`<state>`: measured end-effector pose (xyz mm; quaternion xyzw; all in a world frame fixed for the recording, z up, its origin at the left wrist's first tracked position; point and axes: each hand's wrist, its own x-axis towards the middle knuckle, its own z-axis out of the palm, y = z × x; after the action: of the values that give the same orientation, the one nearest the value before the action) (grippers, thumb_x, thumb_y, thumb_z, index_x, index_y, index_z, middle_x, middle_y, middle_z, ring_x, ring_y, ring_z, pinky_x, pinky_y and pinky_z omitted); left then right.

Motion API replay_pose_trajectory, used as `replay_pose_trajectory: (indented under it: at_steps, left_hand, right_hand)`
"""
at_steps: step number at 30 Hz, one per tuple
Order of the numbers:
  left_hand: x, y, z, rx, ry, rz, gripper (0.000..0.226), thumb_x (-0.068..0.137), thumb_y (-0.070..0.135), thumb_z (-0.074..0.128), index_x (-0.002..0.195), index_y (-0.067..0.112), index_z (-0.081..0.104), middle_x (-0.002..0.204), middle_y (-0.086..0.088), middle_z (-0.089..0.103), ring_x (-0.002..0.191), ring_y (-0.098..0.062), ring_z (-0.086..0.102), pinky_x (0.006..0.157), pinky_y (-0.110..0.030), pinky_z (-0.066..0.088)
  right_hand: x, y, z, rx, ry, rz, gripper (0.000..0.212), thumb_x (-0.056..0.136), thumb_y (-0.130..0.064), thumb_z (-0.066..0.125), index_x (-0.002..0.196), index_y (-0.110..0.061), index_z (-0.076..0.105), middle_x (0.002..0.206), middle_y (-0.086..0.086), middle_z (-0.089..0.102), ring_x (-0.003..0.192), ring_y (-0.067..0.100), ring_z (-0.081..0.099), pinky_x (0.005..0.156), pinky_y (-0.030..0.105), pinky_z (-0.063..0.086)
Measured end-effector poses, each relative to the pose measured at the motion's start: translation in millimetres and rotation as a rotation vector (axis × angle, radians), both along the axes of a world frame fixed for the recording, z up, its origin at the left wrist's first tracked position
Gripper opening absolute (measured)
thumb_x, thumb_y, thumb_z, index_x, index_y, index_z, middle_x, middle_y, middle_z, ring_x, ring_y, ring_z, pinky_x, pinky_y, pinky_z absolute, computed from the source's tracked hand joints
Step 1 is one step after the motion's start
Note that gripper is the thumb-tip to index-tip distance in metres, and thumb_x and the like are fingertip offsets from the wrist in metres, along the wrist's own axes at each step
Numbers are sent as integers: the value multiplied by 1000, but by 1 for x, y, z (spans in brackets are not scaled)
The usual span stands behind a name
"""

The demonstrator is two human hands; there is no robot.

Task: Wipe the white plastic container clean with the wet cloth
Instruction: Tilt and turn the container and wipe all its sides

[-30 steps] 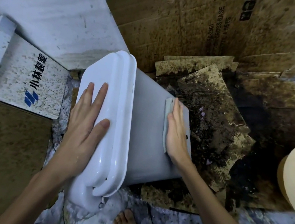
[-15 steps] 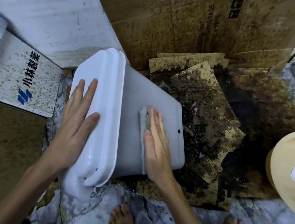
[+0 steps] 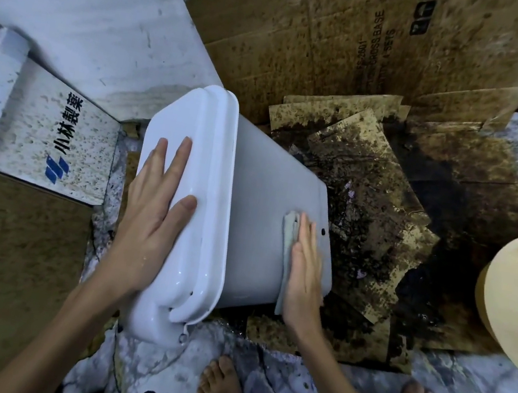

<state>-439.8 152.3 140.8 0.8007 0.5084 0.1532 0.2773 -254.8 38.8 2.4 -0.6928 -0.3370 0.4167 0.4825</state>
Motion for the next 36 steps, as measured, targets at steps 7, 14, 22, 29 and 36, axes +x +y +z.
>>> replay_pose_trajectory:
  at_steps: [7, 14, 22, 29, 36]
  left_hand:
    - [0, -2, 4, 1, 1, -2, 67, 106, 69, 20, 167, 49, 3, 179, 13, -5, 163, -5, -14, 132, -47, -4]
    - [0, -3, 4, -15, -7, 8, 64, 107, 65, 25, 166, 54, 3, 178, 15, -7, 162, -3, -15, 132, -49, -3]
    - [13, -6, 8, -1, 10, 4, 65, 105, 68, 26, 164, 58, 4, 178, 15, -8, 162, -3, -15, 131, -48, -1]
    - [10, -6, 7, -12, 2, 8, 65, 104, 70, 24, 165, 57, 4, 178, 18, -8, 162, -3, -15, 130, -45, -2]
    - [2, -2, 4, -14, -15, 11, 67, 104, 73, 22, 166, 54, 6, 178, 19, -5, 163, -4, -12, 132, -53, 0]
  right_hand:
    - [-43, 13, 77, 205, -34, 129, 54, 114, -38, 16, 168, -36, 19, 173, -30, 12, 160, -4, 3, 126, 16, 2]
    - [-24, 22, 55, 236, -120, 223, 54, 114, -51, 15, 167, -48, 8, 174, -29, 8, 162, 0, 3, 131, 26, 6]
    - [37, 60, 3, -123, 55, 63, 54, 117, -37, 20, 170, -34, 8, 175, -21, 1, 160, -5, -3, 134, 42, 3]
    - [15, 101, 62, 86, 40, 134, 53, 117, -31, 20, 170, -33, 10, 176, -19, 4, 160, -3, -5, 134, 41, 0]
    - [8, 125, 71, 292, -57, 220, 55, 117, -33, 26, 171, -26, 15, 176, -18, 9, 160, -4, -6, 132, 30, 2]
